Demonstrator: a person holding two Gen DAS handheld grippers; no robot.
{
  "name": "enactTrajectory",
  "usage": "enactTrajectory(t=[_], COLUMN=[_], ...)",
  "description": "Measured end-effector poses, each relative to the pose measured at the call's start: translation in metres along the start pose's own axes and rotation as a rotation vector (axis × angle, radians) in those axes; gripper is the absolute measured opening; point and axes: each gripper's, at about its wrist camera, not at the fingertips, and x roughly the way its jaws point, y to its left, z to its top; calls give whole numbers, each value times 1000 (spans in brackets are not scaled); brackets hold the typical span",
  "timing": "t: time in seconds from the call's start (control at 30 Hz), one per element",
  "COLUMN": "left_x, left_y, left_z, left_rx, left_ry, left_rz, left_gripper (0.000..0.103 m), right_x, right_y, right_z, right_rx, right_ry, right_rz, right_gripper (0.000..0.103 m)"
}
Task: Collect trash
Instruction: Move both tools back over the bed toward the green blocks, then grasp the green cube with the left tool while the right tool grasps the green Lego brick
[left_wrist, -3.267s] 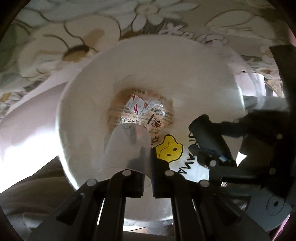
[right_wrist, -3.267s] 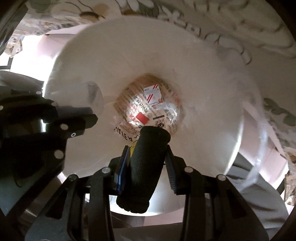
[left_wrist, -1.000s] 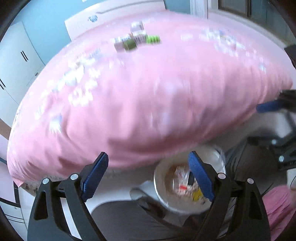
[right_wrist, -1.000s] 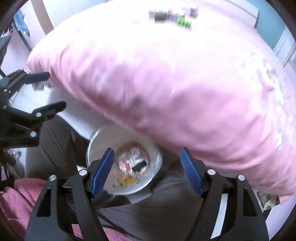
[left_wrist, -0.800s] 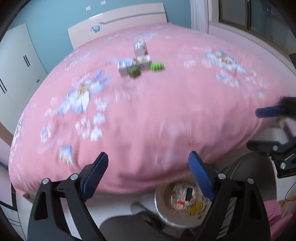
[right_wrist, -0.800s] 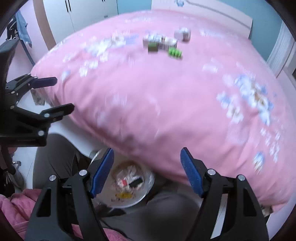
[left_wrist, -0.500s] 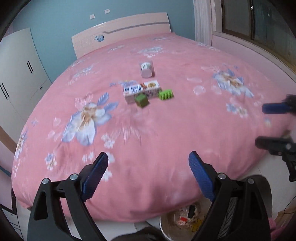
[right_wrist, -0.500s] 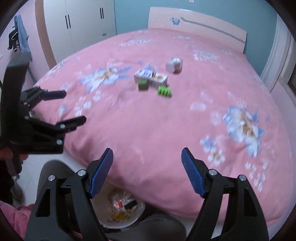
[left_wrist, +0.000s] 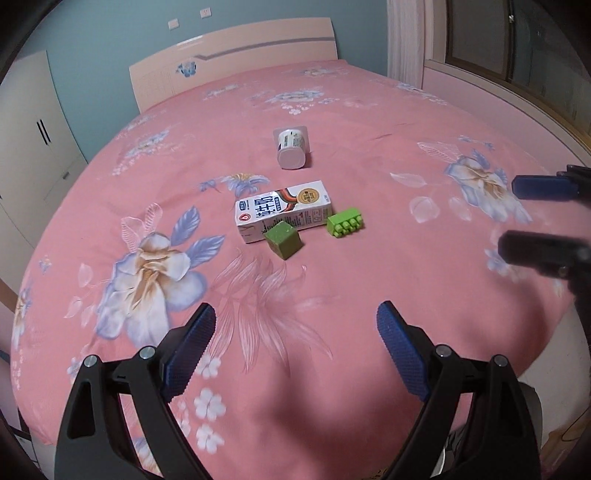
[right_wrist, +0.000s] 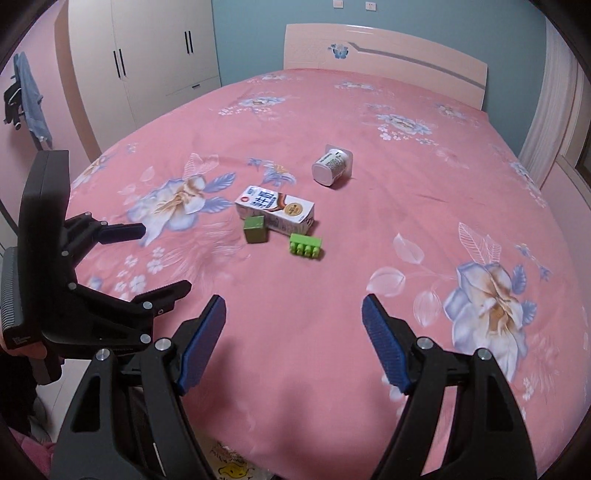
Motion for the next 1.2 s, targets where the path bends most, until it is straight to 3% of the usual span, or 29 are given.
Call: enactTrajectory(t=[0.53, 0.7, 0.83, 0.97, 1.07, 1.2], left_x=[114, 138, 155, 162, 164, 165], left_y=[31, 34, 40, 44, 40, 38], left_z=[26, 34, 38, 40, 40, 42], left_rx=[-75, -77, -84, -102, -74, -59], left_ry=[93, 101, 98, 89, 80, 72], left_rz=[-48, -69, -39, -75, -78, -100], left_gripper=[91, 91, 90, 90, 80, 59], right_x=[143, 175, 201, 213, 219, 224], right_y=[-27, -33, -40, -45, -38, -34], right_z=[32, 39, 43, 46, 50, 52], right_rx=[74, 102, 159, 194, 166, 154], right_ry=[153, 177, 195, 183, 172, 158], right_rz=[38, 40, 68, 84, 64, 38], right_gripper=[76, 76, 76, 76, 73, 55])
